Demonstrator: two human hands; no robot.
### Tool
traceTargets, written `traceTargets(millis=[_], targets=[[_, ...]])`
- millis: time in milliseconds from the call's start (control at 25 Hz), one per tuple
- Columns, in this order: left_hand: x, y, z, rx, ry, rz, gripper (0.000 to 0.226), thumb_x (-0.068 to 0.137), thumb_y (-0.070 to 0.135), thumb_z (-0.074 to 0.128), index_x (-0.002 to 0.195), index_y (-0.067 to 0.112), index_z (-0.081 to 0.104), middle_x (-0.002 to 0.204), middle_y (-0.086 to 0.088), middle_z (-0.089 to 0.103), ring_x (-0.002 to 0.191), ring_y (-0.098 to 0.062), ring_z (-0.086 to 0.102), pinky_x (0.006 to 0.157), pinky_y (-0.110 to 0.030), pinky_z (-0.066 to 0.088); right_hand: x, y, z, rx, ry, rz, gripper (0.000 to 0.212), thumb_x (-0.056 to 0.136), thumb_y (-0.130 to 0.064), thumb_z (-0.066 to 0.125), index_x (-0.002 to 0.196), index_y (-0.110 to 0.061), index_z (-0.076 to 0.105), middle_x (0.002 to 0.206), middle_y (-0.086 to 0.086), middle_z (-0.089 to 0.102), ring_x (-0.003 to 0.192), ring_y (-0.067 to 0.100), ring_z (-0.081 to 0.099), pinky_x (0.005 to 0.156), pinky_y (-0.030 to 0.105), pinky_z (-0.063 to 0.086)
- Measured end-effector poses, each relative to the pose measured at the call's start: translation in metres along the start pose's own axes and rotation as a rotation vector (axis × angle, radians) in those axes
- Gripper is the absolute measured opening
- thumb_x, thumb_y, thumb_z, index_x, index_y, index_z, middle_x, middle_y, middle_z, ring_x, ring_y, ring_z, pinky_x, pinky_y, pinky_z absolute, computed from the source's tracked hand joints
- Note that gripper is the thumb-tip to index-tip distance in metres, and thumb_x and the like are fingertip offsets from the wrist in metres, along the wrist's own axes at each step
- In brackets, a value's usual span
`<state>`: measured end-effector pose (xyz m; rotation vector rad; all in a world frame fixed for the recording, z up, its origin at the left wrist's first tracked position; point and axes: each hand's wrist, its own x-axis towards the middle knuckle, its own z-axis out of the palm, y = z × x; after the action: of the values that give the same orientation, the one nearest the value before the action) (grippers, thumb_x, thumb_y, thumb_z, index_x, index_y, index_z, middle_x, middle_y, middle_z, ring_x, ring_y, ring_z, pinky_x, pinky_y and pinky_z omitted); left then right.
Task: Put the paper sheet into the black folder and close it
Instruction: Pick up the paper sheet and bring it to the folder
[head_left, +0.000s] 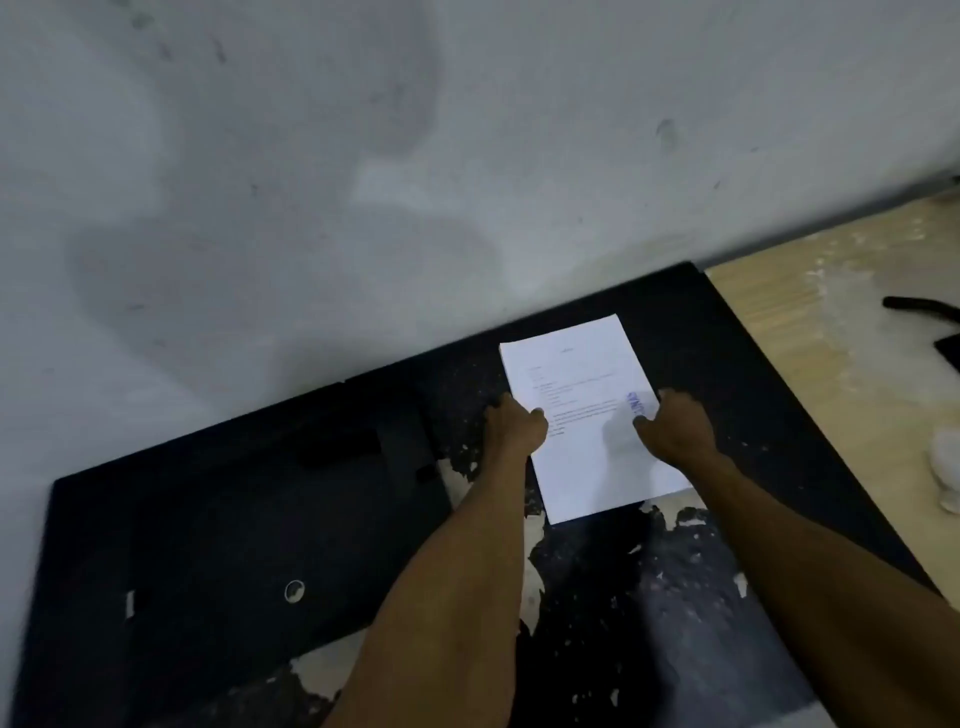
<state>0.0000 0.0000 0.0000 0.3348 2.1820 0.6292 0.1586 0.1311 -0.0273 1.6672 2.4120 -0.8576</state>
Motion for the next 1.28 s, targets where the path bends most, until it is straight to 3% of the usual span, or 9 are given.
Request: traceTargets(millis=[120,240,400,560,760,960,1080,1200,1280], targets=[[0.009,0.001,0.018,-0.018,0.123,-0.148,0.056,0.093,0.025,0.053,0.142,0.003,0.042,0.146,-0.019,0.045,0.128,-0.037,0.054,0.101,-0.045,0.050,0.011,0.010,0.010,-0.012,0.023,0.123,0.056,0.083,-0.026,0.067,0.126,0.005,0.050,0.129,0.026,0.054,0.116,0.041,0.055,0.096,0.047,0.049],[0.014,0.003,0.026,-0.129,0.155,-0.199,0.049,0.089,0.018,0.054,0.135,0.003,0.047,0.139,-0.019,0.055,0.119,-0.036,0.061,0.089,-0.043,0.054,0.013,0.009,0.018,0.039,0.034,0.120,0.045,0.085,-0.017,0.063,0.121,0.008,0.053,0.126,0.028,0.055,0.113,0.042,0.056,0.094,0.045,0.049],[0.018,0.005,0.026,-0.244,0.147,-0.194,0.042,0.088,0.010,0.052,0.130,0.004,0.052,0.134,-0.016,0.062,0.115,-0.034,0.065,0.074,-0.034,0.051,0.010,0.006,0.024,0.133,0.053,0.127,0.031,0.090,-0.006,0.055,0.118,0.006,0.055,0.123,0.027,0.061,0.111,0.043,0.060,0.093,0.044,0.049],[0.020,-0.003,0.020,-0.310,0.089,-0.177,0.040,0.088,0.006,0.047,0.127,0.004,0.056,0.131,-0.013,0.065,0.112,-0.031,0.066,0.073,-0.031,0.050,0.006,0.002,0.020,0.281,0.055,0.158,0.025,0.091,0.000,0.047,0.112,0.002,0.061,0.120,0.025,0.064,0.109,0.042,0.061,0.092,0.044,0.050],[0.016,-0.018,-0.008,-0.449,0.118,-0.091,0.037,0.087,0.002,0.042,0.119,0.008,0.060,0.121,-0.010,0.068,0.090,-0.021,0.060,0.065,-0.026,0.048,-0.001,-0.020,0.011,0.483,0.045,0.139,0.028,0.091,0.001,0.044,0.109,0.001,0.065,0.117,0.024,0.066,0.095,0.032,0.059,0.089,0.043,0.050],[0.001,-0.063,-0.086,-0.543,0.260,-0.039,0.040,0.085,-0.002,0.037,0.115,0.008,0.062,0.118,-0.013,0.069,0.100,-0.028,0.066,0.079,-0.031,0.054,-0.022,-0.093,0.028,0.449,0.030,-0.021,0.026,0.093,0.000,0.047,0.110,0.005,0.065,0.117,0.027,0.065,0.099,0.037,0.059,0.091,0.046,0.048],[-0.016,-0.130,-0.144,-0.575,0.360,-0.067,0.040,0.086,-0.002,0.037,0.114,0.009,0.063,0.116,-0.014,0.070,0.104,-0.031,0.068,0.081,-0.034,0.057,-0.058,-0.157,0.072,0.370,-0.035,-0.165,0.024,0.092,-0.002,0.050,0.109,0.004,0.065,0.117,0.025,0.066,0.107,0.040,0.061,0.095,0.046,0.049],[-0.033,-0.204,-0.196,-0.563,0.473,-0.113,0.041,0.084,-0.003,0.036,0.113,0.008,0.064,0.115,-0.015,0.070,0.102,-0.030,0.067,0.082,-0.034,0.057,-0.102,-0.209,0.118,0.311,-0.045,-0.289,0.026,0.089,-0.003,0.056,0.113,0.000,0.065,0.116,0.022,0.068,0.107,0.036,0.064,0.092,0.034,0.048],[-0.042,-0.252,-0.223,-0.551,0.536,-0.150,0.043,0.083,-0.003,0.036,0.113,0.006,0.064,0.114,-0.016,0.069,0.103,-0.031,0.066,0.088,-0.037,0.056,-0.124,-0.225,0.144,0.179,-0.062,-0.355,0.038,0.088,-0.007,0.060,0.126,-0.002,0.059,0.129,0.023,0.060,0.118,0.037,0.058,0.102,0.037,0.044]])
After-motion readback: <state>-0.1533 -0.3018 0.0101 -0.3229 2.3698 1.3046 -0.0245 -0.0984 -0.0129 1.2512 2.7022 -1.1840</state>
